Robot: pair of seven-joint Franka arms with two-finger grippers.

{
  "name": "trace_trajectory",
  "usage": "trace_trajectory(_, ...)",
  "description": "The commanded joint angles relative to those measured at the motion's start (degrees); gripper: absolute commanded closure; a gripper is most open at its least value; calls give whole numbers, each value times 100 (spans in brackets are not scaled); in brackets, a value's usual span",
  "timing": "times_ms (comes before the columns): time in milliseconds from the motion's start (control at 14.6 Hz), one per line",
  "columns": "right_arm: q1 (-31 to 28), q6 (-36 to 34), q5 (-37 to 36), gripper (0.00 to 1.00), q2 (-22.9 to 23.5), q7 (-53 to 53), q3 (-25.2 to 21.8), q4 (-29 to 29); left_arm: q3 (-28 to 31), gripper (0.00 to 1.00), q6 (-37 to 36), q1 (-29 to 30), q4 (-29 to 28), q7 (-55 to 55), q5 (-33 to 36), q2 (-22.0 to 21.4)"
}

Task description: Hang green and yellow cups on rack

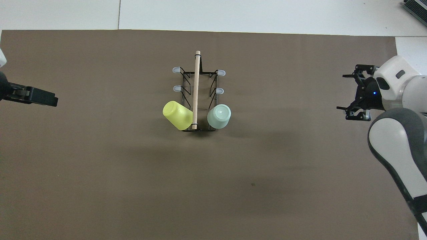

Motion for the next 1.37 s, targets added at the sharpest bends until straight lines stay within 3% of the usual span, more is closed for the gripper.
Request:
trace_trajectory(0, -30, -156, -889, 0, -206, 304, 18, -31, 61, 0, -116, -62, -193, 73, -59, -116)
trace_trajectory(205, 93, -349, -1373, 0, -381, 1399, 71, -31, 52, 0, -108, -62, -448, 73, -59, -274)
trace_trajectory(547, 418, -1313, -1560, 0, -645, 4492, 106, 83, -333, 0, -20, 173, -624, -189, 187, -398)
trace_trajectory(1094, 392, -3257, -1533, 0, -585, 8473, 89, 1329, -475, 0, -90, 289, -563, -243, 300, -362)
trace_trajectory(1299, 348, -3757, -1436, 0, -286, 8980, 18, 1954, -475, 0, -37, 289, -563, -270, 415, -371)
